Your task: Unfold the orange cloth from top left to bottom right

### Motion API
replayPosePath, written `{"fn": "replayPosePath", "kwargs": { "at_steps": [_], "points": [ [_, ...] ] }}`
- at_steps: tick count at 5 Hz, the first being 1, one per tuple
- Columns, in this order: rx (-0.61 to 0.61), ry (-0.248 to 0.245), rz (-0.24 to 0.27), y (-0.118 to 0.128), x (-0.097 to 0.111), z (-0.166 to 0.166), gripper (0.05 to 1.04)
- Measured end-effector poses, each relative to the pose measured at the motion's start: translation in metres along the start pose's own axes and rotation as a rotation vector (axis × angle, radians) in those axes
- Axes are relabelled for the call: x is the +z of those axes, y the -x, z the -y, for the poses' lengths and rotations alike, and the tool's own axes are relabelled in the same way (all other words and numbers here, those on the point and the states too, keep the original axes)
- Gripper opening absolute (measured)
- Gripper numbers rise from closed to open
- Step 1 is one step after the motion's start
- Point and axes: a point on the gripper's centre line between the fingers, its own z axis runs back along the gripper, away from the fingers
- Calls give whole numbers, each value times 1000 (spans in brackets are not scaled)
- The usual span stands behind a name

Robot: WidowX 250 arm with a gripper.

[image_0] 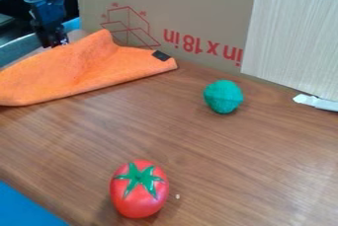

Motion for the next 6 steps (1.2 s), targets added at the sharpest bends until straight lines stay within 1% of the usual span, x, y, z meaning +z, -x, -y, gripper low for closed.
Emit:
{"fn": "replayPosePath", "kwargs": {
  "at_steps": [2, 3, 4, 5, 6],
  "points": [
    [29, -4, -5, -2, -2, -4, 348],
    [33, 0, -8, -2, -3, -6, 143],
    [35, 4, -10, -2, -3, -6, 57],
    [37, 8, -7, -3, -4, -6, 50],
    [52, 45, 5, -3, -3, -3, 50]
  ]
}}
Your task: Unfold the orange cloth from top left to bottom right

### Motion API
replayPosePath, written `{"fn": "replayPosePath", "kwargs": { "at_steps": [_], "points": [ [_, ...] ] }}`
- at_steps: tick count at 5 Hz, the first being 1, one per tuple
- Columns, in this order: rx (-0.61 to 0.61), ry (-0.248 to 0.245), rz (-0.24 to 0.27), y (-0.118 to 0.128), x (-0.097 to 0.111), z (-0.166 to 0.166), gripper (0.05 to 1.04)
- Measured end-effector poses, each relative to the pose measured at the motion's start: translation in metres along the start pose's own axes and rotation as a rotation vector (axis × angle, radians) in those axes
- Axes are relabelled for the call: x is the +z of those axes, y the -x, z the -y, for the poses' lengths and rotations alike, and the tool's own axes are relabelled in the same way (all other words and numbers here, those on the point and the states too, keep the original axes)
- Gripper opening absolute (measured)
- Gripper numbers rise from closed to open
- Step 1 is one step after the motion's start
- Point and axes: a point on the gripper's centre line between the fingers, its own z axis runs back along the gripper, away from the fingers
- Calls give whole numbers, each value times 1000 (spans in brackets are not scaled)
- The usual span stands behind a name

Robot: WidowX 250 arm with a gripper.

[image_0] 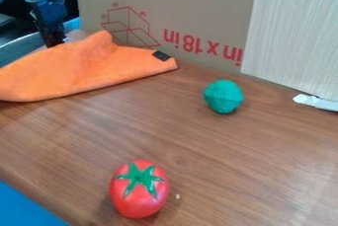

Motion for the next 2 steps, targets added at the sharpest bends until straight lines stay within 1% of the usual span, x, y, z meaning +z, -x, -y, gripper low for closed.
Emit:
{"fn": "replayPosePath", "kwargs": {
  "at_steps": [1, 2],
  "points": [
    [38, 47, 42, -2, 11, 4, 50],
    [34, 63, 101, -11, 41, 12, 50]
  ]
}}
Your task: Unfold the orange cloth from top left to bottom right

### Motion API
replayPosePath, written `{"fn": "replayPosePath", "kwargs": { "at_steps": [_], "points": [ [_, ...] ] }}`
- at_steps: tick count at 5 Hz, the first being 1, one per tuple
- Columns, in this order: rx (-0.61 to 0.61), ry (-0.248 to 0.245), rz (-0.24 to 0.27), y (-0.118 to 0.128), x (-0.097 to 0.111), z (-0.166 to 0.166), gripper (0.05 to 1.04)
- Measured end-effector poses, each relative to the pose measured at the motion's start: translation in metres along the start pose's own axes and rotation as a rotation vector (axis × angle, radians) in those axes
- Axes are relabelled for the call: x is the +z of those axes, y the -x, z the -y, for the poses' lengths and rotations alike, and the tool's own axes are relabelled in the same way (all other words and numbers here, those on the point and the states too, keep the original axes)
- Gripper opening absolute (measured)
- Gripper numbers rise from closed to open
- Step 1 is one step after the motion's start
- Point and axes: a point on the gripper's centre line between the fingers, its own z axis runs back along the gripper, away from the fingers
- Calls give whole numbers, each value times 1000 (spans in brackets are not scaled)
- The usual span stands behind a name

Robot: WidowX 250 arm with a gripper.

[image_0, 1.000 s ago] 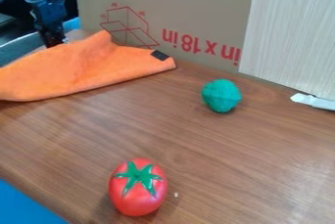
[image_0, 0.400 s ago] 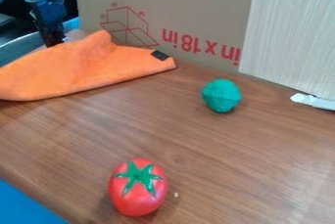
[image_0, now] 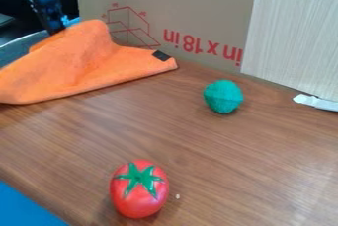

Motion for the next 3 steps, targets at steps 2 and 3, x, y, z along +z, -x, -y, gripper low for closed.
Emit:
{"fn": "replayPosePath", "kwargs": {
  "at_steps": [2, 3],
  "points": [
    [-48, 17, 73, 3, 33, 31, 50],
    [-118, 12, 114, 14, 53, 58, 50]
  ]
}}
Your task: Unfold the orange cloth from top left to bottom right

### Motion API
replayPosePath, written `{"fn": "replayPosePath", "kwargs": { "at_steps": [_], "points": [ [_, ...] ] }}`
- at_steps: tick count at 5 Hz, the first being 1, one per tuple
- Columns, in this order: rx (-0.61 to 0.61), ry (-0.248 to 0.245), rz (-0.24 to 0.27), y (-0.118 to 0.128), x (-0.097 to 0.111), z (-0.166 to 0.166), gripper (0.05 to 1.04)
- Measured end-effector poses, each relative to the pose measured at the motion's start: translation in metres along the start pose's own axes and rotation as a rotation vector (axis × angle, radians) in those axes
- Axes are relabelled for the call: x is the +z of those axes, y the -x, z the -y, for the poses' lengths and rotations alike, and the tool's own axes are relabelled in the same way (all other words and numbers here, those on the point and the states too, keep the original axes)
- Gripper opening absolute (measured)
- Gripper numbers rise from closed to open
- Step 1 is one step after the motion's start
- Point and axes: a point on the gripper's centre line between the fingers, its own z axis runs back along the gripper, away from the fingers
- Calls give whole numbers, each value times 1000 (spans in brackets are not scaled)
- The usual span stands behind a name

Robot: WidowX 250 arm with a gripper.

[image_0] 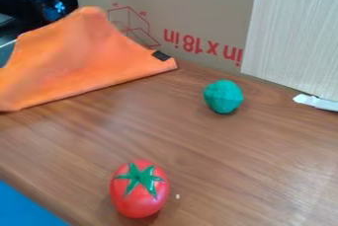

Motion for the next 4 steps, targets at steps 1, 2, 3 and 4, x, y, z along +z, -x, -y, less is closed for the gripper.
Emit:
{"fn": "replayPosePath", "kwargs": {
  "at_steps": [1, 2, 3, 4],
  "points": [
    [-73, 4, 24, 8, 14, 31, 50],
    [-148, 10, 20, 14, 13, 60, 50],
    [-212, 4, 15, 25, 10, 80, 50],
    [-284, -3, -19, 36, 1, 105, 50]
  ]
}}
